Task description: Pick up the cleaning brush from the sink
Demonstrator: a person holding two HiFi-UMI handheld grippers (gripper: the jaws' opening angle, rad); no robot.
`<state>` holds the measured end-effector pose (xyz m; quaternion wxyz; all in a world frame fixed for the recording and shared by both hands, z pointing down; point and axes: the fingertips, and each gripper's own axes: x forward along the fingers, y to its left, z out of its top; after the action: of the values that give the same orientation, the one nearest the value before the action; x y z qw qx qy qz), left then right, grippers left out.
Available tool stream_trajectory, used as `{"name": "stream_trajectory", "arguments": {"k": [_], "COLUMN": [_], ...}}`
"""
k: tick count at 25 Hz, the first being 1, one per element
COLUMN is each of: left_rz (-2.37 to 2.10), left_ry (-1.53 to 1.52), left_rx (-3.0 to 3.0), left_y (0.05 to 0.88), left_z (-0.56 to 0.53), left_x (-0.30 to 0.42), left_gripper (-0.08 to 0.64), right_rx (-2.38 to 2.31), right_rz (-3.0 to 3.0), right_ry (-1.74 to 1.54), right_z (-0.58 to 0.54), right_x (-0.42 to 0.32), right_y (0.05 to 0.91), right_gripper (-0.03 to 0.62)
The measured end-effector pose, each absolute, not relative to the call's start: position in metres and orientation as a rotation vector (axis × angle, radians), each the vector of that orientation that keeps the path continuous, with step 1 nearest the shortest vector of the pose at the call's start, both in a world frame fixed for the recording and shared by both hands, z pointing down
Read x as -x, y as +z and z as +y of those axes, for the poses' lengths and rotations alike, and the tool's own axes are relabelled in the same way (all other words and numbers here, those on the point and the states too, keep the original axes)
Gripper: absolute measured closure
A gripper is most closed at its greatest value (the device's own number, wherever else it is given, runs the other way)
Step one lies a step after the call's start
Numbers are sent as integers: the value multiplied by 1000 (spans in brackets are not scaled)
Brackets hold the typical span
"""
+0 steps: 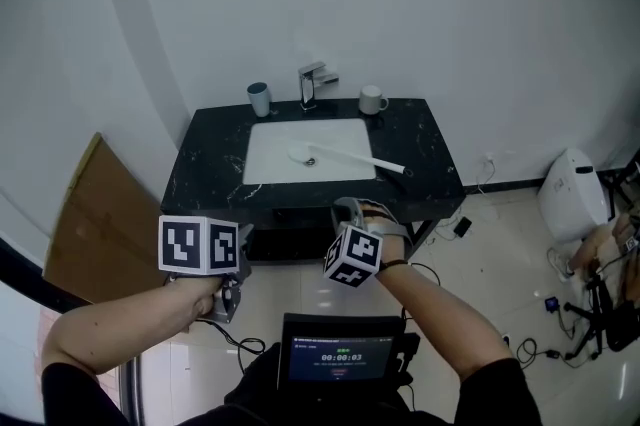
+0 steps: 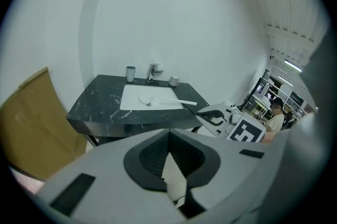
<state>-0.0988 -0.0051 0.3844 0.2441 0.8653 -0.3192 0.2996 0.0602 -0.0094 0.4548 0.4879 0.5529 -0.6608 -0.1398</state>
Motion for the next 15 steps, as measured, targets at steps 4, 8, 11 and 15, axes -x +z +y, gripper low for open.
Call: {"name": "stream_trajectory", "arguments": {"k": [4, 8, 11, 15], "left_rz": [-910, -963, -975, -1048], "left_ry": [761, 709, 683, 660], "left_rx": [-2372, -2369, -2365, -2386], "left_y": [375, 363, 364, 362], "left_z": [-18, -52, -89, -160], "left_x": [75, 56, 41, 19], "left_gripper": [545, 545, 545, 546], "right_rx": [-1356, -1354, -1348, -1336], "right_rz": [-1704, -1772, -1812, -1873], "right_ry": [-199, -132, -59, 153], "right_z": [-21, -52, -90, -160], "right_x": [-82, -102, -120, -150], "right_y": [431, 409, 403, 412], "right_gripper": [583, 583, 583, 583]}}
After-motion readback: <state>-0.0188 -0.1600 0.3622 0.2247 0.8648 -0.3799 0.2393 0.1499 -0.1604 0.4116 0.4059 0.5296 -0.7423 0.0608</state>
